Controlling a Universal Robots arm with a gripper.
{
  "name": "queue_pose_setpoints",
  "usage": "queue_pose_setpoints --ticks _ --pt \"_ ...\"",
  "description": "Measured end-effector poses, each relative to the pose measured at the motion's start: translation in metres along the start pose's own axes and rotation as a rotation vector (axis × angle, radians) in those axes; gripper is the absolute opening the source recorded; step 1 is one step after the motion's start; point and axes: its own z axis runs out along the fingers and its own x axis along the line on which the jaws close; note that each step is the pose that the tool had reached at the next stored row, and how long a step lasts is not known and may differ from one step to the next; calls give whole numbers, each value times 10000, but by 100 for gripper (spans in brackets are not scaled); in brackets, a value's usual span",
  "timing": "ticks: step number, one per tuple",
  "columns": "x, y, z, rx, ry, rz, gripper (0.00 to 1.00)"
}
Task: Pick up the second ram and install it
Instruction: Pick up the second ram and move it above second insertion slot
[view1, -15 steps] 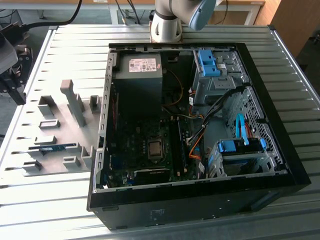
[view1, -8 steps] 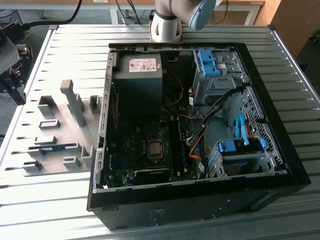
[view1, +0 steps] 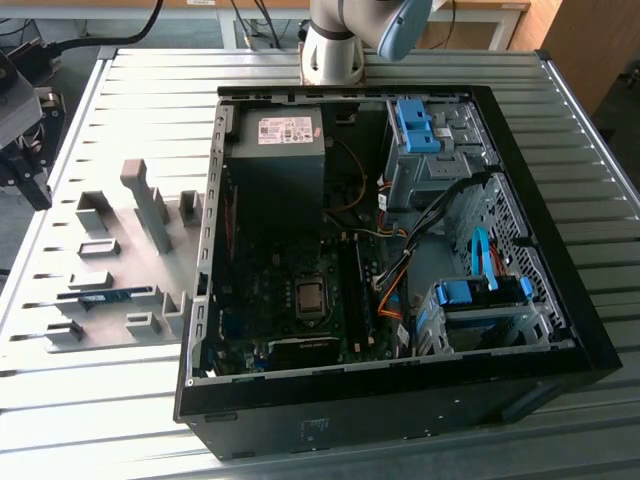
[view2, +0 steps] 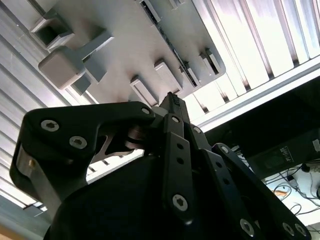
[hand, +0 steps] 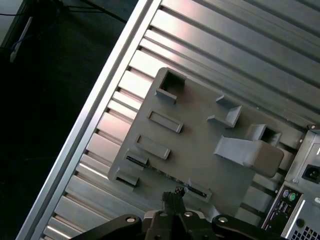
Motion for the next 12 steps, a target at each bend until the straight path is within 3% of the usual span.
queue_pose_setpoints --ticks 12 --pt "0 0 0 4 23 -612 11"
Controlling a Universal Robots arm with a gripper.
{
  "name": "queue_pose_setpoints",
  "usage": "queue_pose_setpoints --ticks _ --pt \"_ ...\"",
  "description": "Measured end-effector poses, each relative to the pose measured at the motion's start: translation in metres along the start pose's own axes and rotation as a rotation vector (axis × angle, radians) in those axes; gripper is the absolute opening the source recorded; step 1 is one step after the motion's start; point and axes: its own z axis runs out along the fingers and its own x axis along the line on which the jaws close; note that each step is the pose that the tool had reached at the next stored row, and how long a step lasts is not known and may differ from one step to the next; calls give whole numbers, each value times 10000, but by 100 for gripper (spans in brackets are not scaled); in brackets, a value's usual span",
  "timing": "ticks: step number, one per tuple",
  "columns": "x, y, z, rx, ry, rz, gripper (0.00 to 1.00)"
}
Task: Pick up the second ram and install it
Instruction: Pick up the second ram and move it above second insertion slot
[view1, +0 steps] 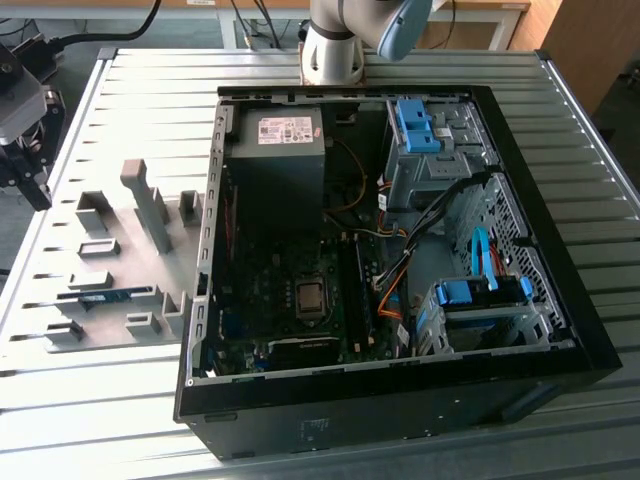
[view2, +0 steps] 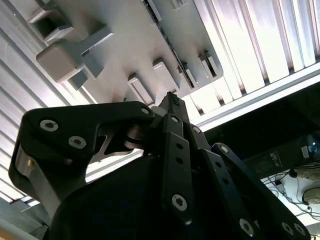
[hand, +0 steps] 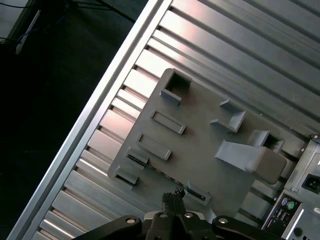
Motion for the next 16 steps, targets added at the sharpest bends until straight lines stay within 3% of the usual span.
queue_pose_setpoints --ticks 8,16 --pt "5 3 0 4 23 -597 11" --pt "10 5 5 12 65 -1701 11"
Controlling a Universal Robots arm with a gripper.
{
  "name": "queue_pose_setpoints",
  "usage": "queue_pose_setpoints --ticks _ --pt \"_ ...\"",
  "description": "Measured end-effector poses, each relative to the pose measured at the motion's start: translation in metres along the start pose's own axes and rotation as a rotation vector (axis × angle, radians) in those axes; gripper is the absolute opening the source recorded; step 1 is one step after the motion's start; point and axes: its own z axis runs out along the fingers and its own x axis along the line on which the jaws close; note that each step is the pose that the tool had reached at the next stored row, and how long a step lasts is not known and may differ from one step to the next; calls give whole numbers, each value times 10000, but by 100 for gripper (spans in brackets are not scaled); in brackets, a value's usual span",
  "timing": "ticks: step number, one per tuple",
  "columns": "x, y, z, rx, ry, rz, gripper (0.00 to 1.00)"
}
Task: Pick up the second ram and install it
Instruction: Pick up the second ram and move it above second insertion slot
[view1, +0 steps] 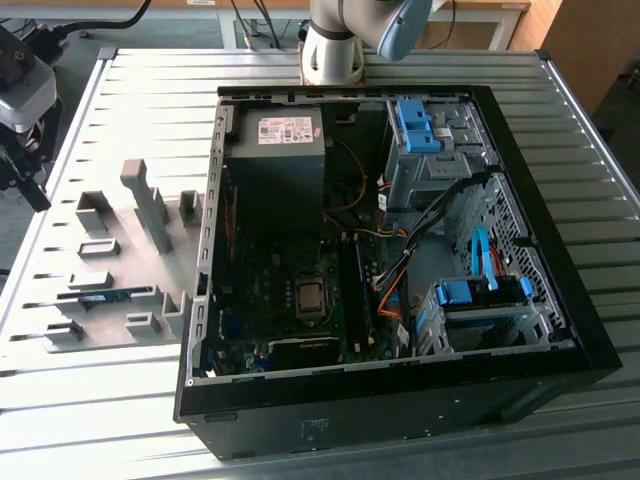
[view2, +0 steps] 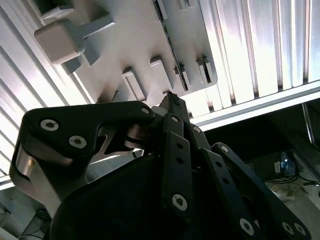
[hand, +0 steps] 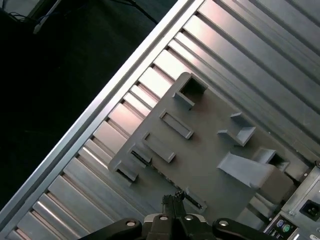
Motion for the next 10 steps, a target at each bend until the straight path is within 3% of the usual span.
queue_pose_setpoints --ticks 10 --pt "2 -1 3 8 44 -1140 11"
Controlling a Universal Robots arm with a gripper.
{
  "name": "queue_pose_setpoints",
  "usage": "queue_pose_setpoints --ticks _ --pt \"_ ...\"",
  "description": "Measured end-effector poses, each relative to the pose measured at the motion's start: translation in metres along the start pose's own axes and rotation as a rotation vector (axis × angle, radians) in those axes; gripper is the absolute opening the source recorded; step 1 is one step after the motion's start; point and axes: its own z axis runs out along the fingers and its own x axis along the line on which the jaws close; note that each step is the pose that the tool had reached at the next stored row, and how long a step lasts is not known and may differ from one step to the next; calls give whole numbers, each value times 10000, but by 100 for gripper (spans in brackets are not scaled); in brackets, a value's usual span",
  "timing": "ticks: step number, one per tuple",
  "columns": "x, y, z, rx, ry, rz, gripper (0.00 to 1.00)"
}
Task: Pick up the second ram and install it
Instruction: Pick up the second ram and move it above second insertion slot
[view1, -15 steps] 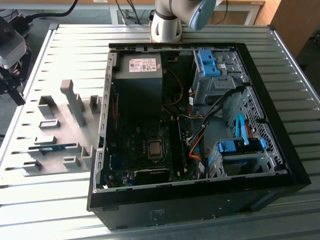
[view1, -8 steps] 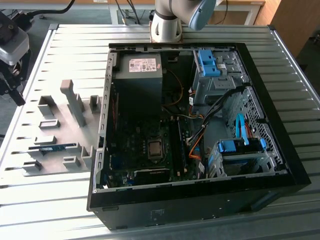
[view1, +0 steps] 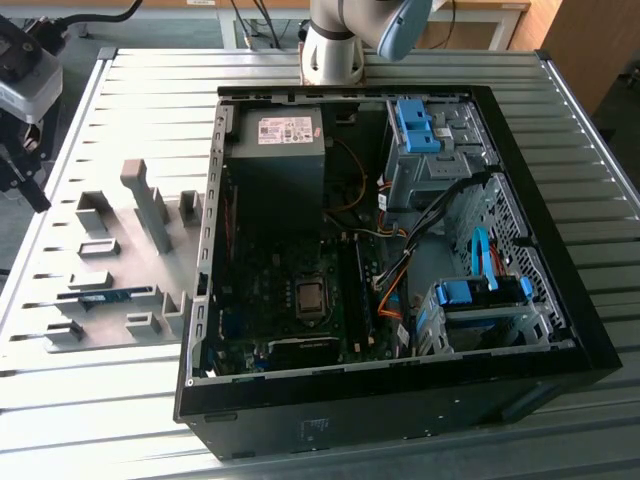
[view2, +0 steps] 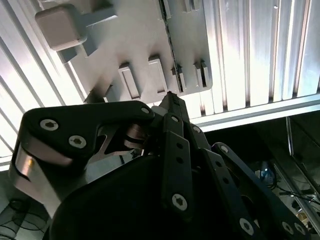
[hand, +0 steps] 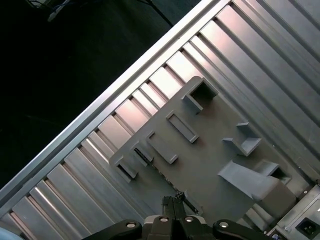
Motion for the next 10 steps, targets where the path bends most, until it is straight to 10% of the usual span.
queue_pose_setpoints --ticks 10 --pt "6 4 3 5 25 -694 11"
